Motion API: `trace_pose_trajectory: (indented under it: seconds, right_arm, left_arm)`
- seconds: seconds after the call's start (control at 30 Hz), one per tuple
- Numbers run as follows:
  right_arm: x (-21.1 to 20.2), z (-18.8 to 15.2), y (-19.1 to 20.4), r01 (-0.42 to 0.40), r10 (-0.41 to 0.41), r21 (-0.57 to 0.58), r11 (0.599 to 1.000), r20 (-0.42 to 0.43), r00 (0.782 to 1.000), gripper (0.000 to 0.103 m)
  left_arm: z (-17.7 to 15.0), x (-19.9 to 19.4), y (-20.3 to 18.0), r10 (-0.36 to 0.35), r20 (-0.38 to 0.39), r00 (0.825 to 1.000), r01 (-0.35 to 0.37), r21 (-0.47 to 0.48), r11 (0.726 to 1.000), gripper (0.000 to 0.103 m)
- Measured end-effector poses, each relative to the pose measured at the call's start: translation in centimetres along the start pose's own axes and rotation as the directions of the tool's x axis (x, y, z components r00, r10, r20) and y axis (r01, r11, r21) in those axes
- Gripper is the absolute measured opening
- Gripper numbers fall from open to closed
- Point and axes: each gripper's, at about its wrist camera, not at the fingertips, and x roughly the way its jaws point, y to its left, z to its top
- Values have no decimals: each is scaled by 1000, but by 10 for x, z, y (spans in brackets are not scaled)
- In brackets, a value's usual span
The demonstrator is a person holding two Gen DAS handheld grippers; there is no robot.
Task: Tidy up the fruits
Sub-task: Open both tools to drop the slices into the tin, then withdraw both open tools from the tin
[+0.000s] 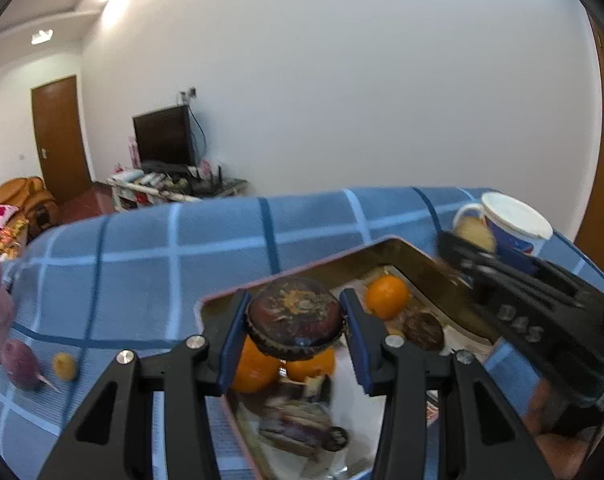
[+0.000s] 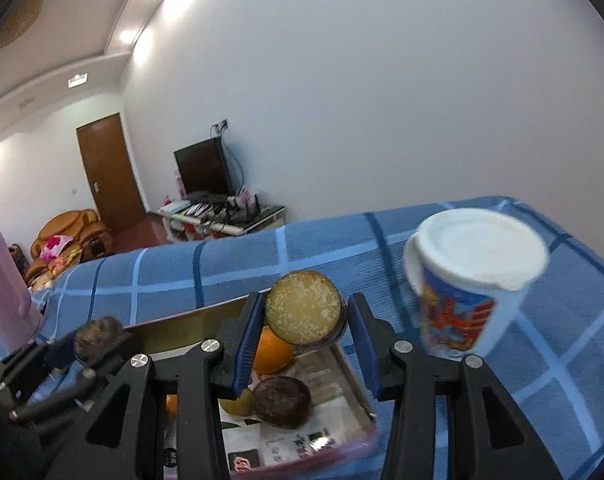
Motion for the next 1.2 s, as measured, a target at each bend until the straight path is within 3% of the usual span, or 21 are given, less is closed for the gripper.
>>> trace_pose_trajectory:
  seconds: [0.1,0.27,0.53,0.7,0.8,0.87,0.93,1.0,1.07,1.2]
  right_arm:
    - [11,-2,9,-78,77,-22,997,-54,996,45]
    - [20,-7,26,-134,124,-86,987,-111,986,45]
    - [36,-12,26,-178,159,-79,981,-203,966,46]
    - [39,-13,27,-171,153,-68,983,-217,964,47]
    - [37,-12,23,-157,143,-51,986,-206,968,53]
    - [31,-11,20,-150,141,-39,988,-176,974,57]
    - [24,-10,17,-130,125,-29,991,-139,982,64]
    - [18,-9,15,-114,111,-18,993,-104,988,77]
    - [13,-7,11,-103,103,1,995,-83,991,84]
    - [9,-7,9,-80,81,19,997,-77,994,85]
  left_arm:
    - [-4,2,-7,-11,-25,1000,11,31,999,47]
    - [-10,8,-14,-9,-59,998,12,57,998,47]
    - [-10,18,-14,0,-112,994,6,50,999,48]
    - [-11,17,-13,4,-114,994,1,46,999,49]
    - [-10,19,-10,6,-113,994,-2,31,1000,61]
    - [-9,15,-7,15,-88,996,-13,18,1000,86]
    - [-8,6,-4,74,-39,996,-74,16,997,100]
    - [-6,-2,-3,115,20,993,-115,33,993,103]
    - [-5,-9,-2,144,62,988,-147,44,988,103]
    - [-5,-12,4,197,84,977,-201,41,979,103]
